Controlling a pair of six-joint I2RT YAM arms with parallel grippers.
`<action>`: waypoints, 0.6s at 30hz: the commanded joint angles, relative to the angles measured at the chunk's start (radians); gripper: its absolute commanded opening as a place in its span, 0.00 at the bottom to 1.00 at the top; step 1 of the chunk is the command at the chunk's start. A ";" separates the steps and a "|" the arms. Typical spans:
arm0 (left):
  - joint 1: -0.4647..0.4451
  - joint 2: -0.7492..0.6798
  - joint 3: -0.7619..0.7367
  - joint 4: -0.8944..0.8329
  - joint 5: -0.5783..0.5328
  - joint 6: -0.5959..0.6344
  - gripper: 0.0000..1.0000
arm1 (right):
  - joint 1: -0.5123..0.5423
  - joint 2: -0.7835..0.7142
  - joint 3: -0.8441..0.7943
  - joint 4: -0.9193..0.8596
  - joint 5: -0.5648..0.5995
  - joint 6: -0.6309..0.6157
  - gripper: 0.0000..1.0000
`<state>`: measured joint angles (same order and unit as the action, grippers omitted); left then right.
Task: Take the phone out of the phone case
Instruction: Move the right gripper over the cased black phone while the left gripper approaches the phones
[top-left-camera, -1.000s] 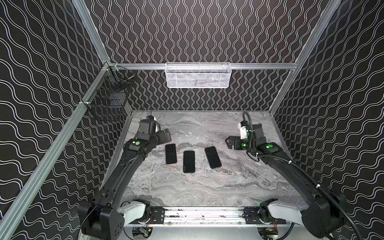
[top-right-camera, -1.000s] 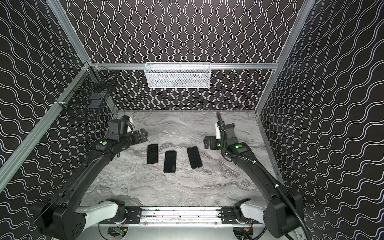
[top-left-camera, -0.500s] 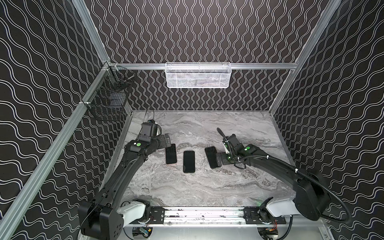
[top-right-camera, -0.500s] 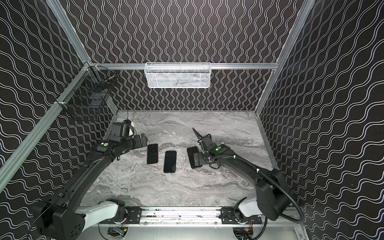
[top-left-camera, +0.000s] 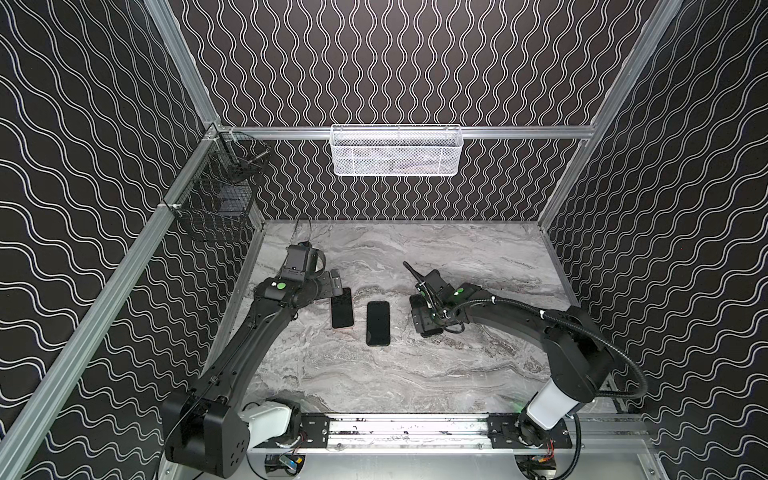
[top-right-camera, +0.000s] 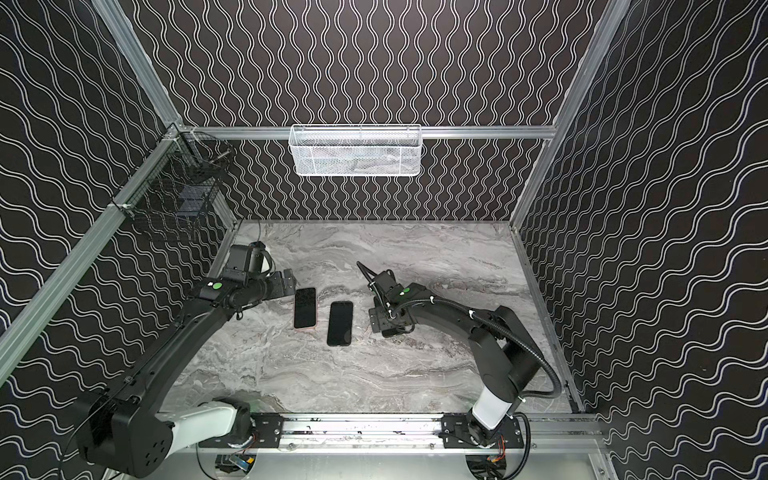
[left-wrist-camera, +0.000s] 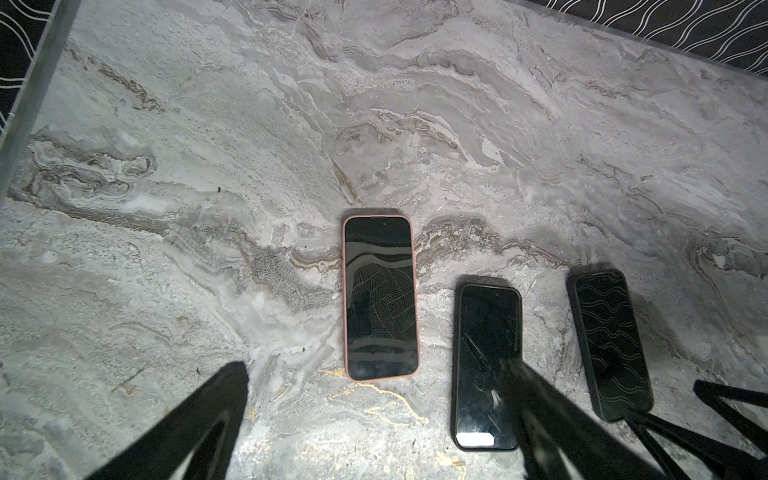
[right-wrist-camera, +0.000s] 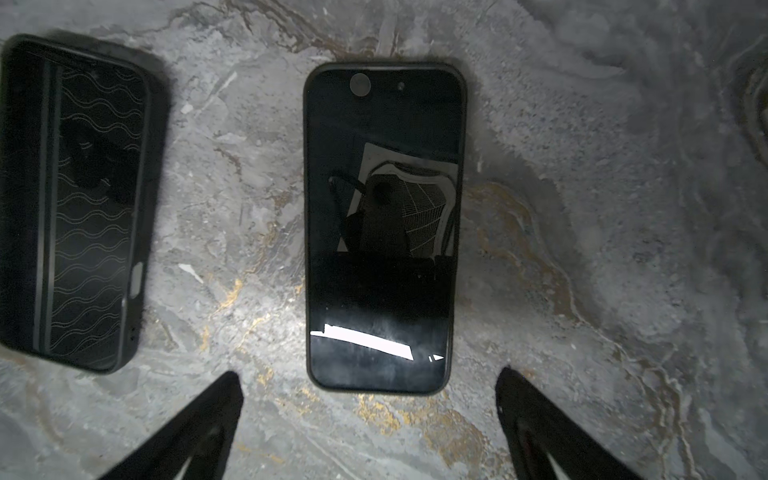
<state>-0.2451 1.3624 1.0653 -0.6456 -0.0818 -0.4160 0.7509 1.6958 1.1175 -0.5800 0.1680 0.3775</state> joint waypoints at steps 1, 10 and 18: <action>0.000 -0.006 -0.002 0.028 -0.002 -0.011 0.99 | 0.002 0.016 0.003 0.025 0.019 0.004 0.97; -0.002 0.001 0.003 0.018 0.001 -0.014 0.99 | 0.001 0.064 -0.012 0.065 -0.003 -0.012 0.95; -0.001 0.005 0.003 0.017 0.011 -0.016 0.99 | 0.002 0.128 0.026 0.067 -0.006 -0.035 0.94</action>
<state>-0.2455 1.3605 1.0653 -0.6460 -0.0814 -0.4194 0.7517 1.8114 1.1267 -0.5282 0.1589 0.3504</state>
